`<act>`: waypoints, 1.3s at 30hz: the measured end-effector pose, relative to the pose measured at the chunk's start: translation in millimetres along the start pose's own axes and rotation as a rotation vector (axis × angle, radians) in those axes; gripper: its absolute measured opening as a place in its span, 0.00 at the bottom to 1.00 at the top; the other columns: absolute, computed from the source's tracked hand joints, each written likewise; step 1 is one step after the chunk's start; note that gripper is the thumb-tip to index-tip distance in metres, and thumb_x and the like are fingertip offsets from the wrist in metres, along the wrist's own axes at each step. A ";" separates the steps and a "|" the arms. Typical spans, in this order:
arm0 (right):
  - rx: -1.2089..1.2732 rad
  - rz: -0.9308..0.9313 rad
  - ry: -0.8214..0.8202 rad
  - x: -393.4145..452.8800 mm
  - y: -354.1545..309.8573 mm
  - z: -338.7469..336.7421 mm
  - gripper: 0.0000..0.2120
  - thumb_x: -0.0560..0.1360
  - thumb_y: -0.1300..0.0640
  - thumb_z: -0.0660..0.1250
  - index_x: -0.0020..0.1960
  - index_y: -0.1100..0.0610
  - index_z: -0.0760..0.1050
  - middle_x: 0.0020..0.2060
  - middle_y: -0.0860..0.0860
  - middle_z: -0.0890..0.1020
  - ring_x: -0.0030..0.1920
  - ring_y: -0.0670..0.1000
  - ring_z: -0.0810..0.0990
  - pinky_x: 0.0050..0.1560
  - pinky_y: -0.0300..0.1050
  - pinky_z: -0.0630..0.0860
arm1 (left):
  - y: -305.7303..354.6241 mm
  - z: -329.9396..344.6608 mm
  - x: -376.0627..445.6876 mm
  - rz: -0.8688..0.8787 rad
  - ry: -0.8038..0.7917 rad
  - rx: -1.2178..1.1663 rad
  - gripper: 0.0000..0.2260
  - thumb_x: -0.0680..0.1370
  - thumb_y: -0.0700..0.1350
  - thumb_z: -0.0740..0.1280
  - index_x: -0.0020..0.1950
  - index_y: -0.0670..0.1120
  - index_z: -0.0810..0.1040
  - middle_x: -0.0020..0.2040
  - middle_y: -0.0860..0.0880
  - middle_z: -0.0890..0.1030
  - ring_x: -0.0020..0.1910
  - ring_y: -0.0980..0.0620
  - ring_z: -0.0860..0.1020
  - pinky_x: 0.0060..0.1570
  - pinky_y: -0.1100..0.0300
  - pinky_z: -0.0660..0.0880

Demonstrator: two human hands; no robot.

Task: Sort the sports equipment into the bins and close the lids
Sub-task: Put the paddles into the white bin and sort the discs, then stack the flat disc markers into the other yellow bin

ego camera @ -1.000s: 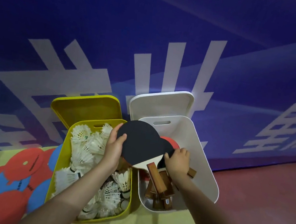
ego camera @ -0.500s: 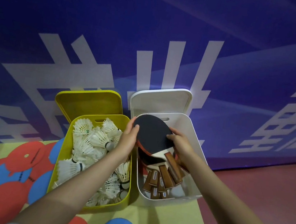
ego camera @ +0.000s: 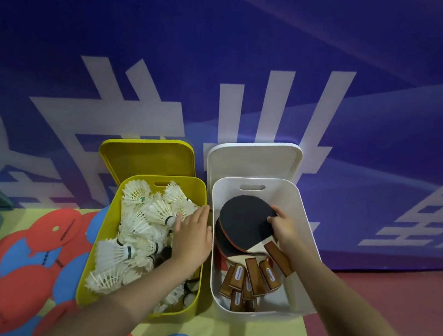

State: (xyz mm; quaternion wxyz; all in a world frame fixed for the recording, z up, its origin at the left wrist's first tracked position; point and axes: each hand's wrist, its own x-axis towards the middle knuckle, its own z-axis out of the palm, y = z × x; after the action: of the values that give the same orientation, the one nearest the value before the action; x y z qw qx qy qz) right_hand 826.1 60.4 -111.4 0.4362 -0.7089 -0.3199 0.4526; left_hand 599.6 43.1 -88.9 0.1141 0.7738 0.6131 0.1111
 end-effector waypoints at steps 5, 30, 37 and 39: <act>-0.579 -0.240 -0.009 11.5 27.1 12.5 0.17 0.80 0.58 0.59 0.69 0.53 0.68 0.61 0.53 0.77 0.61 0.55 0.75 0.62 0.49 0.72 | 4.2 6.2 0.5 -0.028 0.026 0.097 0.23 0.83 0.50 0.51 0.78 0.49 0.55 0.67 0.51 0.75 0.67 0.52 0.69 0.76 0.49 0.47; -0.145 -0.413 0.095 -117.3 -32.2 50.4 0.12 0.79 0.59 0.59 0.59 0.50 0.76 0.48 0.48 0.82 0.50 0.46 0.80 0.53 0.41 0.77 | -24.5 -69.1 -25.5 0.110 0.190 -0.716 0.14 0.81 0.43 0.59 0.67 0.50 0.73 0.64 0.51 0.72 0.64 0.55 0.70 0.64 0.57 0.68; 0.031 -0.539 -0.113 -207.3 -77.6 172.5 0.11 0.79 0.65 0.58 0.54 0.59 0.78 0.38 0.54 0.80 0.35 0.42 0.78 0.37 0.33 0.73 | -125.1 -130.4 -65.0 0.057 0.240 -0.815 0.13 0.81 0.40 0.60 0.64 0.51 0.74 0.60 0.53 0.75 0.54 0.57 0.75 0.50 0.70 0.69; 0.061 -0.528 -0.163 -229.1 -79.2 212.9 0.11 0.79 0.66 0.58 0.53 0.59 0.78 0.37 0.53 0.80 0.33 0.42 0.78 0.36 0.32 0.72 | -167.5 -141.0 -80.5 0.037 0.258 -0.822 0.14 0.80 0.39 0.60 0.63 0.50 0.75 0.58 0.52 0.76 0.51 0.57 0.76 0.49 0.69 0.71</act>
State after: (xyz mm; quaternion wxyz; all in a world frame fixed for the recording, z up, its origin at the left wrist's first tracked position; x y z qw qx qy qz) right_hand 537.0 -31.0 -1.0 0.5331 -0.5489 -0.5137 0.3880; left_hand 383.0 7.5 -10.0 0.3335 0.6545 0.5131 0.4439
